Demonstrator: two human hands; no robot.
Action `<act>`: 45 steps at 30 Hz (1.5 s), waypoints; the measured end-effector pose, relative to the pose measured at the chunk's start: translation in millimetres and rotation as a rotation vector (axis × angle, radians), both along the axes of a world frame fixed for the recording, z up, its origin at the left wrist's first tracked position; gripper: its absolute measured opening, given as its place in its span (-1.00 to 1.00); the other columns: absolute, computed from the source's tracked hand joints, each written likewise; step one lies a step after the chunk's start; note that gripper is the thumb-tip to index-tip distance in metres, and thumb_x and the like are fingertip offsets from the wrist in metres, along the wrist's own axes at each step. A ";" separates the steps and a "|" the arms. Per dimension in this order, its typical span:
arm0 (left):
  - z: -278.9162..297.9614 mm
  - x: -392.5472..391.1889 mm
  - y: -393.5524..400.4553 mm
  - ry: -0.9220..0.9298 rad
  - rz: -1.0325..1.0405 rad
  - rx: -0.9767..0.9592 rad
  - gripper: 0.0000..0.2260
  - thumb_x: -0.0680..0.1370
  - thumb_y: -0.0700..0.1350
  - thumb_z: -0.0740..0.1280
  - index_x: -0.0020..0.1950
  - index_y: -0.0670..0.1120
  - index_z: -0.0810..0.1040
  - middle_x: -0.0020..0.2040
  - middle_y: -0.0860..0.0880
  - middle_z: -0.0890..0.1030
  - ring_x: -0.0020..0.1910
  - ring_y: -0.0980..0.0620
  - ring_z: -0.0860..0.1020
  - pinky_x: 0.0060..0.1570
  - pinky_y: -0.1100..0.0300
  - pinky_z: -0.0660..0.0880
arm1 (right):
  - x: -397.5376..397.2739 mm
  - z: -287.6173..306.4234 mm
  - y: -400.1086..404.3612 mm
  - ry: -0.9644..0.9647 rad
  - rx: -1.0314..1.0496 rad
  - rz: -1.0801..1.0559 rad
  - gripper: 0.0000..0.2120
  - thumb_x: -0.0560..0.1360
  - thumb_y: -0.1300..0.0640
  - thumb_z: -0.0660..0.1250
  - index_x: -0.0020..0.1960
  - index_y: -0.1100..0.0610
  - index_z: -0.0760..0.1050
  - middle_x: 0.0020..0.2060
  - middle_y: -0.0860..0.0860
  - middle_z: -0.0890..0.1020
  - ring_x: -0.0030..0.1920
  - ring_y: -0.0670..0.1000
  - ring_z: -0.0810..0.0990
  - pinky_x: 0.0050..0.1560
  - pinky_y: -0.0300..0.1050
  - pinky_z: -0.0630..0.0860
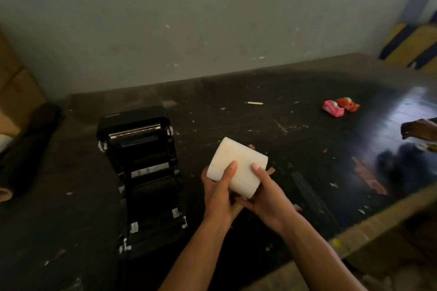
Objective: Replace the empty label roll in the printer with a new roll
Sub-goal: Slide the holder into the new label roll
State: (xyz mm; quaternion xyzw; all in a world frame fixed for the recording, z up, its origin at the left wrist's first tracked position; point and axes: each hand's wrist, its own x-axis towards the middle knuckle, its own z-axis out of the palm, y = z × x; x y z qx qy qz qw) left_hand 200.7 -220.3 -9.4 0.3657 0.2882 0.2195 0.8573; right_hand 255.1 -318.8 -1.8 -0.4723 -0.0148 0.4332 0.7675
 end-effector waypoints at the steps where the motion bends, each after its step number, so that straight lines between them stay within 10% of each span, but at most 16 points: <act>1: -0.7 -3.0 1.0 0.007 -0.045 0.023 -0.49 0.43 -0.14 0.45 0.31 0.06 0.34 0.14 -0.06 0.56 0.07 -0.03 0.57 -0.30 0.17 0.60 | -0.1 1.4 -2.4 -0.009 0.007 -0.020 -0.62 0.32 -0.06 0.40 0.11 -0.04 0.52 0.17 0.13 0.60 0.22 0.19 0.54 0.31 0.26 0.39; 6: 7.6 -12.1 48.5 0.140 -0.362 0.252 -0.22 0.20 0.09 0.49 0.40 0.07 0.35 0.32 -0.03 0.46 0.31 -0.06 0.40 0.33 -0.14 0.31 | 27.4 8.5 -20.7 -0.053 -0.139 0.000 -0.40 0.27 -0.03 0.46 0.28 0.03 0.42 0.19 0.16 0.59 0.19 0.17 0.57 0.12 0.14 0.54; 13: 20.4 13.0 52.8 0.295 -0.635 0.176 -0.26 0.17 0.10 0.51 0.32 0.05 0.41 0.23 -0.13 0.51 0.23 -0.22 0.46 0.16 -0.34 0.40 | 54.3 18.5 -27.7 -0.147 -0.349 0.171 -0.37 0.19 -0.09 0.50 0.20 0.06 0.44 0.16 0.16 0.58 0.18 0.14 0.56 0.13 0.11 0.56; 23: -9.0 28.3 14.2 0.171 -0.273 -0.207 -0.68 0.38 -0.02 0.40 0.10 -0.03 0.51 0.06 -0.18 0.60 0.06 -0.20 0.55 -0.03 -0.17 0.49 | 112.9 9.8 -54.7 -0.369 -0.511 0.356 -0.17 0.29 -0.32 0.32 0.47 -0.06 0.17 0.30 0.12 0.46 0.23 0.13 0.51 0.20 0.17 0.46; 26: -13.6 24.7 22.1 0.153 -0.160 -0.267 -0.64 0.33 0.00 0.43 0.09 -0.01 0.51 0.10 -0.19 0.58 0.10 -0.22 0.53 -0.02 -0.20 0.50 | 136.0 -25.7 -64.0 -0.536 -0.831 0.163 -0.17 0.35 -0.33 0.31 0.48 0.03 0.19 0.35 0.13 0.43 0.24 0.12 0.49 0.22 0.15 0.48; 32: -13.7 13.7 34.8 0.159 -0.017 -0.325 -0.60 0.29 -0.01 0.48 0.08 -0.01 0.49 0.13 -0.22 0.54 0.11 -0.28 0.51 0.04 -0.25 0.50 | 118.5 -90.1 -50.2 -0.640 -1.145 0.480 -0.19 0.37 -0.27 0.36 0.46 0.10 0.20 0.39 0.15 0.35 0.29 0.11 0.45 0.17 -0.01 0.47; 38: -10.0 1.9 38.8 0.135 0.010 -0.301 -0.63 0.28 -0.05 0.46 0.04 -0.01 0.48 0.11 -0.23 0.53 0.08 -0.28 0.51 0.16 -0.29 0.44 | 114.2 -105.4 -38.5 -0.498 -1.009 0.352 -0.45 0.44 0.06 0.42 0.35 0.16 0.33 0.21 0.12 0.50 -0.04 -0.03 0.50 -0.20 -0.20 0.46; 45: -8.3 -5.3 45.0 0.058 -0.001 -0.300 -0.57 0.30 -0.04 0.46 0.14 0.00 0.49 0.19 -0.23 0.53 0.17 -0.31 0.50 0.03 -0.27 0.50 | 131.0 -52.2 -34.3 -0.718 -0.849 0.032 -0.59 0.45 0.12 0.41 0.27 0.11 0.45 0.12 0.09 0.56 0.02 0.00 0.58 0.08 -0.03 0.57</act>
